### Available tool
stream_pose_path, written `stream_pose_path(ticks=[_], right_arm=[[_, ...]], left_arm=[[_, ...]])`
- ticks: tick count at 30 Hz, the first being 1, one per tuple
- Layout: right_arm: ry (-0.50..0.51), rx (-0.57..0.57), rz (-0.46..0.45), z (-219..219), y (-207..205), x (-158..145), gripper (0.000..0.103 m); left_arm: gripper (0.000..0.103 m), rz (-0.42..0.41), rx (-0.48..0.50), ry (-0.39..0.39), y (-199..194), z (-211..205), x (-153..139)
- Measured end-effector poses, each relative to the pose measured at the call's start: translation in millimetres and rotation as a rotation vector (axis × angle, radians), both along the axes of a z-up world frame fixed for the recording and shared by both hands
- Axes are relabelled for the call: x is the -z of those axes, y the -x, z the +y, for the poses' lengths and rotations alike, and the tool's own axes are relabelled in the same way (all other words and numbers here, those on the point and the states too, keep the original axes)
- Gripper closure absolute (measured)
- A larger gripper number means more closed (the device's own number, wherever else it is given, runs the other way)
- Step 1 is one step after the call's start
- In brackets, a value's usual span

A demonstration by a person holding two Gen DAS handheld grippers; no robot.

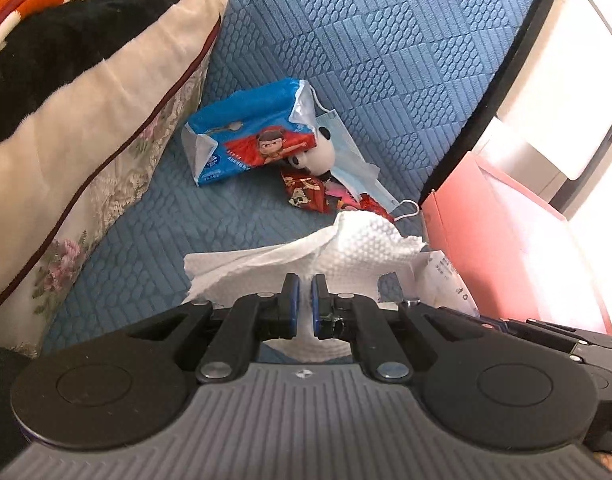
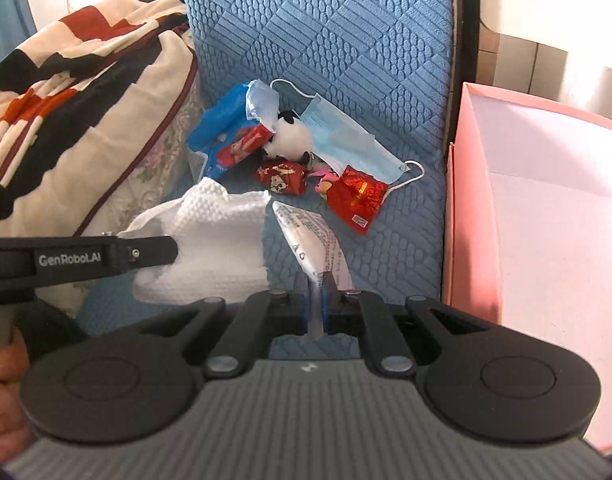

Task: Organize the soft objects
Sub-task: 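Lift the white cloth and clear packet and carry both over the pink box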

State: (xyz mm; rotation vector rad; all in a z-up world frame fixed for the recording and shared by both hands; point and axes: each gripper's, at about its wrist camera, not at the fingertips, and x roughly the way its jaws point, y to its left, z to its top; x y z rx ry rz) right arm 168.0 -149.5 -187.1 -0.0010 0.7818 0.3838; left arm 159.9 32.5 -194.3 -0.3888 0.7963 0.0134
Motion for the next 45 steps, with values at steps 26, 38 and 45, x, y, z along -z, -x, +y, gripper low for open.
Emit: stream_pose_path(ticks=[26, 38, 45], right_arm=[[-0.072, 0.028, -0.09, -65.2, 6.1, -112.0, 0.093], [-0.104, 0.07, -0.15, -117.5, 10.0, -159.0, 0.093], [-0.093, 0.097, -0.172, -147.0, 11.2, -170.0, 0.093]], left_arm=[[0.095, -0.098, 0.004, 0.031, -5.4, -39.0, -106.9], [0.095, -0.192, 0.085, -0.001, -20.7, -89.1, -164.1], [0.095, -0.228, 0.13, 0.01, -29.7, -123.7, -181.8]])
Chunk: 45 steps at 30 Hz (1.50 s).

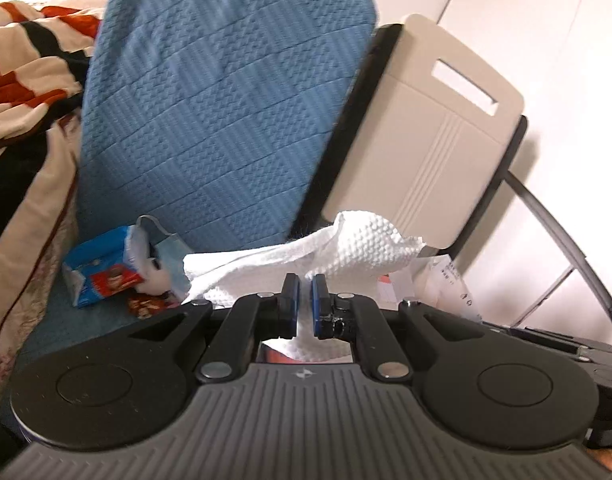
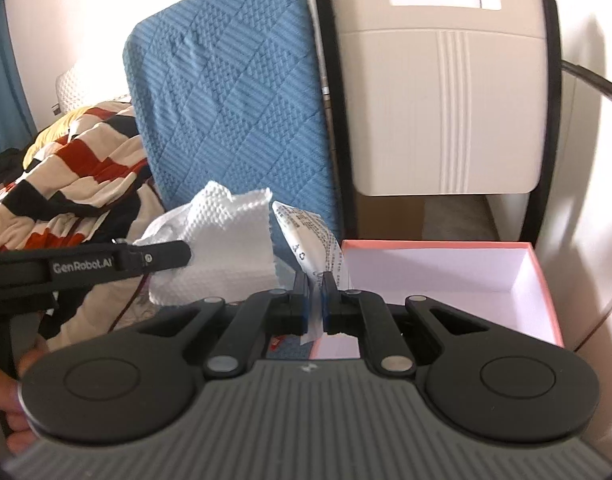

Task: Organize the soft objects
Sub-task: 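Lift the white cloth and clear packet and carry both over the pink box, then open both tools to drop the cloth and packet into the box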

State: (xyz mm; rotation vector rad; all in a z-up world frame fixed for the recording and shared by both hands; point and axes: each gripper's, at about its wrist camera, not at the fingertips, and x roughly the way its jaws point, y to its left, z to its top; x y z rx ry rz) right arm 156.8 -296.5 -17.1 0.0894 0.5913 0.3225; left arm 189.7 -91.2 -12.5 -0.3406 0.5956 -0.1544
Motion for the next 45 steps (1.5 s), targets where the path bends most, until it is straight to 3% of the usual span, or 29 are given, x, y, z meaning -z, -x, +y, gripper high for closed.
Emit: stream_pose_path(ticks=[9, 31, 45], right_arm=[[0.008, 0.056, 0.025, -38.8, -1.8, 10.7, 0.093], [0.015, 0.153, 0.199, -104.1, -26.6, 88.1, 0.093], [0.024, 0.163, 0.318, -118.0, -45.6, 149.2, 0.093]], left_arm=[[0.095, 0.0, 0.076, -0.001, -12.0, -48.9, 3.3], [0.094, 0.15, 0.182, -0.045, -60.1, -126.1, 75.4], [0.094, 0.258, 0.204, -0.091, -85.0, -144.5, 126.5]])
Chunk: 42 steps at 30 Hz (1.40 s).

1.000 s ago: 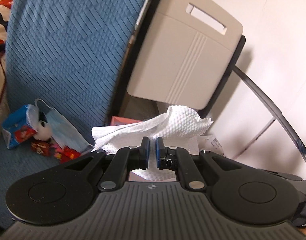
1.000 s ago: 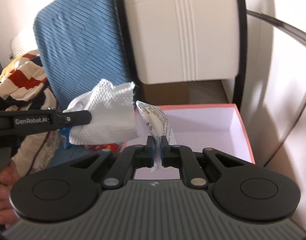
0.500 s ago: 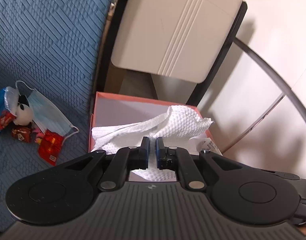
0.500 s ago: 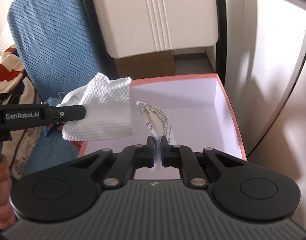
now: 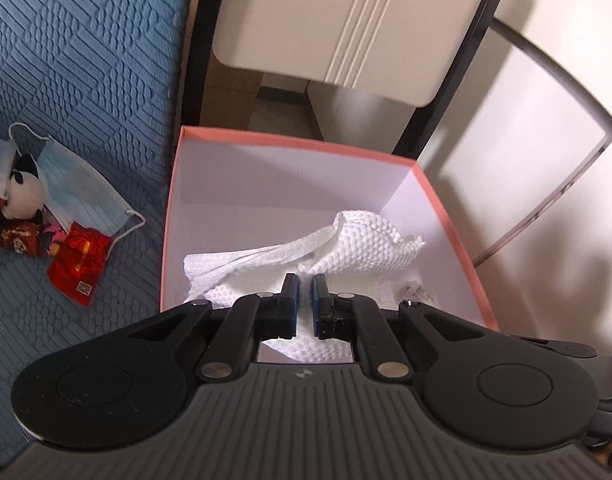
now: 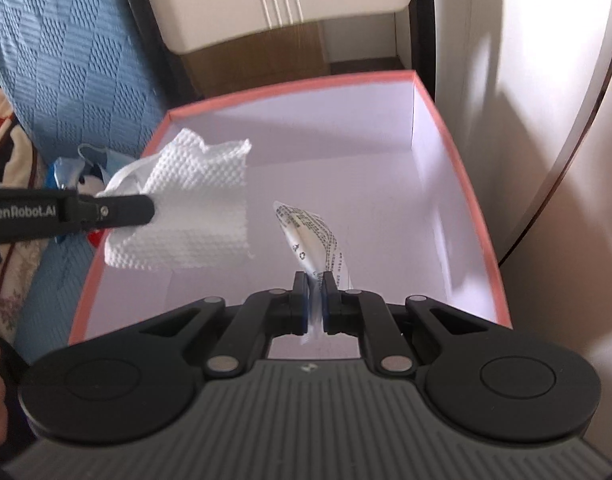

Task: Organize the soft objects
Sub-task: 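Open both tools to drop the cloth and packet into the box, then withdraw both tools from the box back toward the cushion pile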

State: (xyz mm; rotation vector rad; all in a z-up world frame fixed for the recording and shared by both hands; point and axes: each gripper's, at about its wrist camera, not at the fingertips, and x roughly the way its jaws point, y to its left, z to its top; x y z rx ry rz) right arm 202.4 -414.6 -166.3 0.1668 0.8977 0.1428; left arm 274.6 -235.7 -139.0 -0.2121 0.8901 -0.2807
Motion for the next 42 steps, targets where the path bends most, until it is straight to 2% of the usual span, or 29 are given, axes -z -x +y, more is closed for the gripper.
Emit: stream_pose_path(ticks=[7, 8, 10, 11, 12, 14, 16, 17, 35, 42], right_arm=[[-0.025, 0.021, 0.017, -5.1, -9.0, 8.9, 0.091], [-0.032, 0.024, 0.019, -4.4, -12.2, 7.9, 0.091], [-0.045, 0.034, 0.027, -5.5, -12.4, 9.0, 0.09], [-0.045, 0.039, 0.034, -6.1, -12.4, 9.2, 0.087], [-0.038, 0.042, 0.041, -4.2, -12.8, 10.0, 0.084], [-0.029, 0.051, 0.053, -2.0, -14.9, 10.2, 0.06], [-0.051, 0.061, 0.053, -1.9, -15.0, 7.7, 0.046], [-0.064, 0.065, 0.049, -1.4, -14.3, 5.0, 0.044], [-0.033, 0.04, -0.124, 34.7, 22.6, -74.9, 0.042], [-0.017, 0.011, -0.196, 55.5, 38.1, -100.8, 0.042]], left_arm=[[0.092, 0.023, 0.01, -0.015, -9.1, -4.5, 10.4], [0.087, 0.024, 0.017, -0.013, -9.7, -5.0, 10.1], [0.047, 0.03, 0.022, -0.016, -10.2, -5.5, 7.9], [0.044, 0.026, 0.018, -0.02, -9.4, -5.0, 6.0], [0.044, 0.008, 0.02, -0.022, -6.8, -4.4, 3.1], [0.044, -0.006, 0.024, -0.034, -3.4, -3.7, -3.2], [0.043, -0.018, 0.019, -0.045, -0.2, -1.6, -10.2], [0.043, -0.028, 0.018, -0.047, 1.8, -0.3, -13.9], [0.044, -0.235, -0.031, -0.012, 46.6, 46.7, -108.5], [0.043, -0.327, -0.034, -0.059, 72.7, 69.6, -134.3]])
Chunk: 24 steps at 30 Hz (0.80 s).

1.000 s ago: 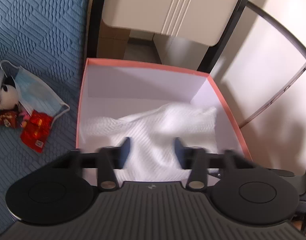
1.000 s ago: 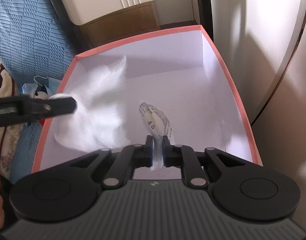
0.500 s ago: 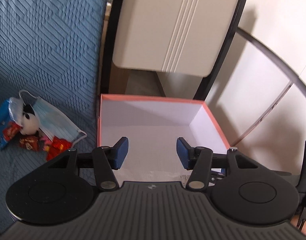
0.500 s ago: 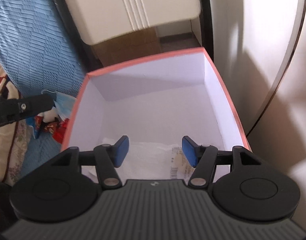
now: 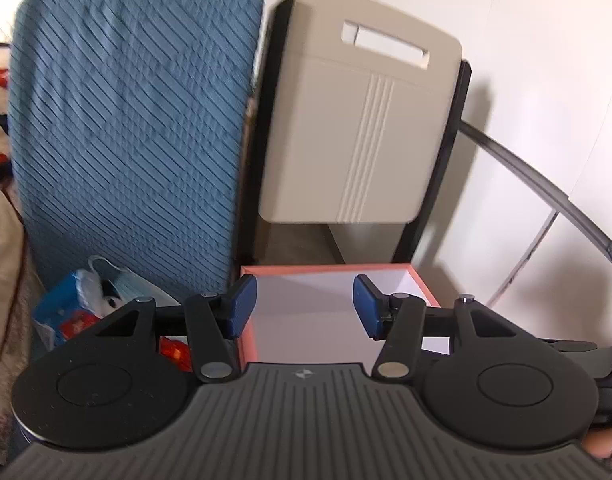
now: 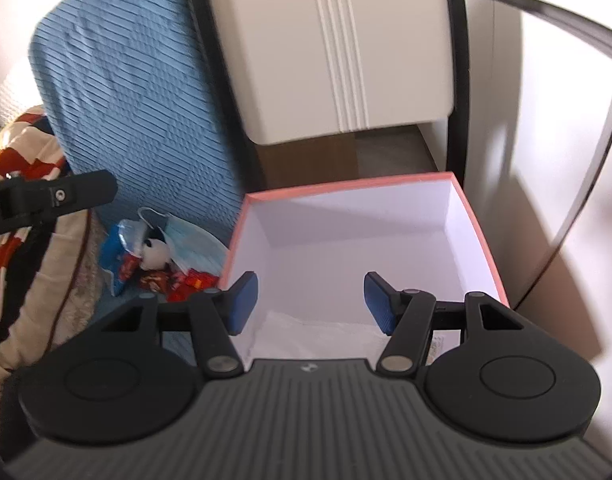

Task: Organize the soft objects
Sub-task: 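Withdraw both tools from the box back toward the cushion pile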

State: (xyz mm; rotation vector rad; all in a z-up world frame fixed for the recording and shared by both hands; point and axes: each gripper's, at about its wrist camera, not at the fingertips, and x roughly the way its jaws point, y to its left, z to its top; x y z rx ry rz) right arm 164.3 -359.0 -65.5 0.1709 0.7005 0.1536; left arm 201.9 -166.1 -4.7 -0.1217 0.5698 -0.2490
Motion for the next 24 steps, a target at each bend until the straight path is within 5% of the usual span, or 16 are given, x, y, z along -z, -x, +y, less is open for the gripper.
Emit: stream_pose_path(ticks=[12, 24], right_arm=[[0.024, -0.067, -0.06, 52.9, 11.8, -8.1, 0.042], [0.046, -0.166, -0.092, 110.0, 27.0, 11.5, 0.042]], left_arm=[[0.043, -0.062, -0.068, 0.037, 25.4, 58.1, -2.7], [0.043, -0.073, -0.171, 0.036, 38.9, 119.5, 33.0]])
